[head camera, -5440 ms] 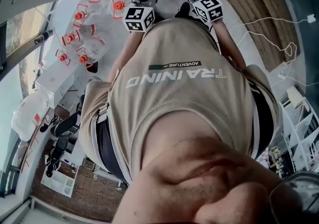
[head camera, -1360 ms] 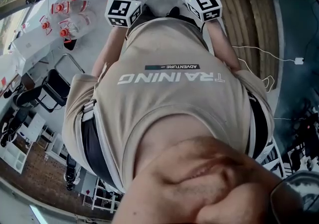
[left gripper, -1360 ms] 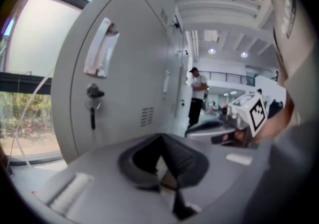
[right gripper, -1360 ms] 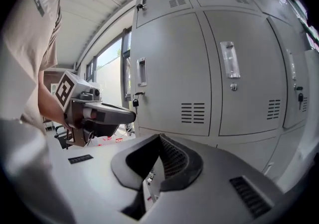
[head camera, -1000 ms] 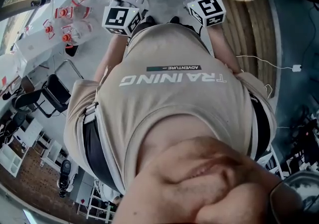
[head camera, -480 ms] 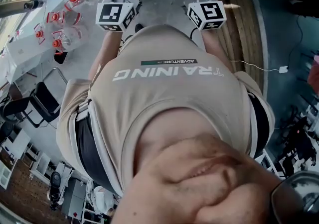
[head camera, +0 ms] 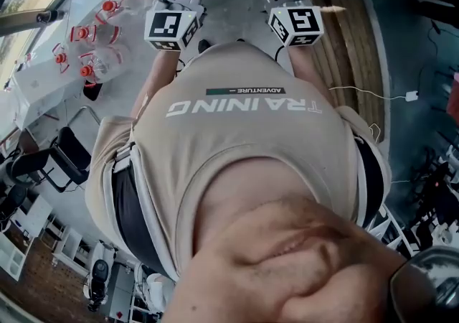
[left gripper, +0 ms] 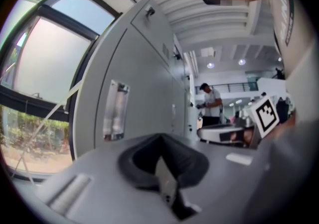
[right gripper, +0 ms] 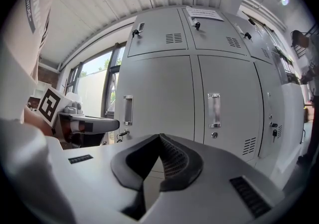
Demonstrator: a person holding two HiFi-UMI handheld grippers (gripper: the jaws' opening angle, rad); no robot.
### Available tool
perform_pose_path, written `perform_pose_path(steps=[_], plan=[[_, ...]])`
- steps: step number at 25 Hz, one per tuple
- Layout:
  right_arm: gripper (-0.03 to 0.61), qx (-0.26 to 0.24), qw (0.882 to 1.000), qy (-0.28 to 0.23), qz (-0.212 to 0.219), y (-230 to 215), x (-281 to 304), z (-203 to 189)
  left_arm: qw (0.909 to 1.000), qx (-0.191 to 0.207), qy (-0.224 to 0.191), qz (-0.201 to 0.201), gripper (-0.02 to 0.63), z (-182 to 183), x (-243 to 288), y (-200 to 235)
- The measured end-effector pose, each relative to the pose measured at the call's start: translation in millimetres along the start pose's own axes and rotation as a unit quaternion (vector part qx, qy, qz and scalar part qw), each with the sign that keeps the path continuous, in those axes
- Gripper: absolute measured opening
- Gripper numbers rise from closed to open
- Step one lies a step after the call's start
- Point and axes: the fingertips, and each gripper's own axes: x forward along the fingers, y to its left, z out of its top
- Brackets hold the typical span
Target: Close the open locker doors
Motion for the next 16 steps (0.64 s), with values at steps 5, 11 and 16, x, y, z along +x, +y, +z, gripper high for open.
perform_pose_path(steps=[5, 11, 16], plan=[[0.014, -0.002, 1.0, 0.005, 0.005, 9, 1, -3, 0.9999, -0.005, 0.001, -0.009, -0.002, -6, -5, -1], [0.014, 0.007, 1.0, 0.008, 0.005, 17, 7, -4, 0.9999, -0.01, 0.003, -0.013, -0.002, -8, -9, 5], [0.014, 0.005, 1.0, 0.005, 0.007, 25, 12, -7, 0.9998, -0.016, 0.007, -0.009, -0.002, -15, -15, 11]])
